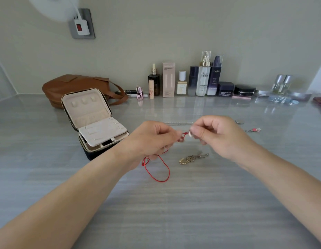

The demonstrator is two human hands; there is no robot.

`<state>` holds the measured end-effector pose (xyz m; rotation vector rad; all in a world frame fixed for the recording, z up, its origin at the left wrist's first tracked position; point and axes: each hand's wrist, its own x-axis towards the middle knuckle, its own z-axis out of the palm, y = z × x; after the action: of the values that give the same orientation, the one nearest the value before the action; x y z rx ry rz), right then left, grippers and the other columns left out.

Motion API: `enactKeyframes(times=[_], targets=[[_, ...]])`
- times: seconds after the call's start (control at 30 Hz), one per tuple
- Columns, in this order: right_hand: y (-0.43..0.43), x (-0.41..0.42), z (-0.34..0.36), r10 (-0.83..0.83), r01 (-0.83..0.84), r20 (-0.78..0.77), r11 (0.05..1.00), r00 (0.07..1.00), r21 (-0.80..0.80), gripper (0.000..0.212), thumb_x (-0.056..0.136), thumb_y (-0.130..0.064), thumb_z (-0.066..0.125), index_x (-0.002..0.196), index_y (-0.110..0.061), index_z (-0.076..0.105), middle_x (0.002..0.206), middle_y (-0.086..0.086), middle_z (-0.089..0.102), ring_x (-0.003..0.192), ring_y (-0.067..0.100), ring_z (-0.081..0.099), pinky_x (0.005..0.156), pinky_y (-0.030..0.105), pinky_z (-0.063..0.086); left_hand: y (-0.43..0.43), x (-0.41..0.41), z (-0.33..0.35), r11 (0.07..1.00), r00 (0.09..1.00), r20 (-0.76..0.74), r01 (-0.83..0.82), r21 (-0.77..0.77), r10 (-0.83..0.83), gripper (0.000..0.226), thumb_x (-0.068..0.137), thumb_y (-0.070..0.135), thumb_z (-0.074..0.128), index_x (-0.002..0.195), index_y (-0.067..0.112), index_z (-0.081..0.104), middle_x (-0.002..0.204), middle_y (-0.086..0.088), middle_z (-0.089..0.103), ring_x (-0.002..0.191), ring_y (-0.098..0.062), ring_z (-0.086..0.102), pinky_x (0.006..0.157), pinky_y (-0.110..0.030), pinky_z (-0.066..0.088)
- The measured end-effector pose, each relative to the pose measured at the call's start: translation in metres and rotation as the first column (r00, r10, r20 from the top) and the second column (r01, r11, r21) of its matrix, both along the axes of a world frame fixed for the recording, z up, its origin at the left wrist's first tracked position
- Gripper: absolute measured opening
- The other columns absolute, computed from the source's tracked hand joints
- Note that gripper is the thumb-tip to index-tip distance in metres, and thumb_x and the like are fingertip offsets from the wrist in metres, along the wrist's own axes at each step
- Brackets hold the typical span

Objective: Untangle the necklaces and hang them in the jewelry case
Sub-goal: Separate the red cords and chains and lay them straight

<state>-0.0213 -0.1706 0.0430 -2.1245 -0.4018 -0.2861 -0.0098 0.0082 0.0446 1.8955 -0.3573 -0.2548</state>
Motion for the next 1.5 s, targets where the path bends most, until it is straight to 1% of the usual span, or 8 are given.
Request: enactKeyframes(times=[0.3,0.47,0.67,0.8,0.93,1.17,1.3,1.5], targets=[[-0.027,0.014,0.016,-0.071,0.186,-0.217,0.801,0.974,0.57,0.025,0.095,-0.006,0.045,0.073,-0.011,0.055,0.049,-0.007,0.059,0.042,0.001,0.047,0.046,0.015,0.038,0.013,0.009,0.005,0.997,0.998,0.034,-0.046,-0.061,0.049,0.018,0.089,0.018,0.057,0.077,0.01,0.068,0.051,0.008,0.056,0.046,-0.011,0.041,0.052,-0.026,0.029],[-0.043,0.018,0.024,-0.029,0.178,-0.233,0.738,0.972,0.651,0.02,0.092,-0.002,0.047,0.077,-0.01,0.058,0.049,-0.007,0.058,0.042,0.002,0.047,0.044,0.012,0.039,0.02,0.015,0.006,0.993,0.992,0.05,-0.115,-0.028,0.116,0.013,0.086,0.019,0.063,0.075,0.014,0.068,0.056,0.006,0.06,0.042,-0.006,0.043,0.045,-0.017,0.032],[-0.079,0.025,0.034,-0.171,0.309,-0.266,0.682,0.949,0.663,0.02,0.093,-0.007,0.048,0.077,-0.016,0.056,0.055,-0.004,0.058,0.045,0.004,0.046,0.044,0.014,0.037,0.032,0.026,0.006,0.979,0.982,0.002,-0.186,-0.088,0.187,0.015,0.087,0.017,0.06,0.077,0.011,0.068,0.051,0.008,0.055,0.039,-0.005,0.039,0.043,-0.02,0.033],[-0.107,0.03,0.03,-0.272,0.423,-0.356,0.775,0.894,0.47,0.021,0.093,-0.007,0.049,0.075,-0.015,0.055,0.069,0.002,0.053,0.045,0.005,0.045,0.045,0.017,0.033,0.034,0.03,0.001,0.969,0.968,0.055,-0.245,-0.032,0.246,0.014,0.087,0.015,0.061,0.077,0.01,0.07,0.057,0.001,0.06,0.044,-0.011,0.04,0.048,-0.023,0.034],[-0.126,0.032,0.022,-0.437,0.507,-0.393,0.857,0.809,0.09,0.019,0.091,-0.005,0.053,0.074,-0.012,0.058,0.068,0.005,0.056,0.053,0.011,0.043,0.046,0.02,0.032,0.027,0.03,-0.013,0.898,0.895,0.39,-0.34,0.28,0.217,0.013,0.083,0.015,0.064,0.072,0.016,0.069,0.056,0.009,0.061,0.042,0.0,0.049,0.045,-0.01,0.037],[-0.133,0.036,0.006,-0.589,0.485,-0.418,0.808,0.692,-0.335,0.015,0.086,-0.007,0.058,0.073,-0.006,0.064,0.064,0.005,0.062,0.047,0.009,0.05,0.04,0.014,0.03,0.016,0.032,-0.028,0.814,0.856,0.494,-0.393,0.428,0.154,0.011,0.085,0.016,0.061,0.084,0.018,0.071,0.072,0.011,0.06,0.066,-0.006,0.053,0.055,-0.004,0.032],[-0.134,0.038,0.004,-0.638,0.489,-0.406,0.766,0.654,-0.417,0.016,0.084,-0.005,0.059,0.068,-0.007,0.063,0.072,0.011,0.066,0.05,0.012,0.051,0.04,0.015,0.03,0.016,0.031,-0.029,0.772,0.848,0.5,-0.432,0.466,0.173,0.019,0.088,0.012,0.053,0.089,0.022,0.069,0.079,0.008,0.063,0.08,-0.011,0.057,0.061,-0.013,0.036],[-0.127,0.038,0.006,-0.689,0.418,-0.354,0.689,0.633,-0.592,0.015,0.084,-0.011,0.059,0.088,0.001,0.069,0.069,0.011,0.064,0.051,0.016,0.05,0.034,0.013,0.033,0.015,0.03,-0.032,0.759,0.822,0.541,-0.466,0.454,0.181,0.015,0.087,0.013,0.056,0.094,0.017,0.069,0.09,0.002,0.066,0.076,-0.011,0.053,0.068,-0.018,0.034]])
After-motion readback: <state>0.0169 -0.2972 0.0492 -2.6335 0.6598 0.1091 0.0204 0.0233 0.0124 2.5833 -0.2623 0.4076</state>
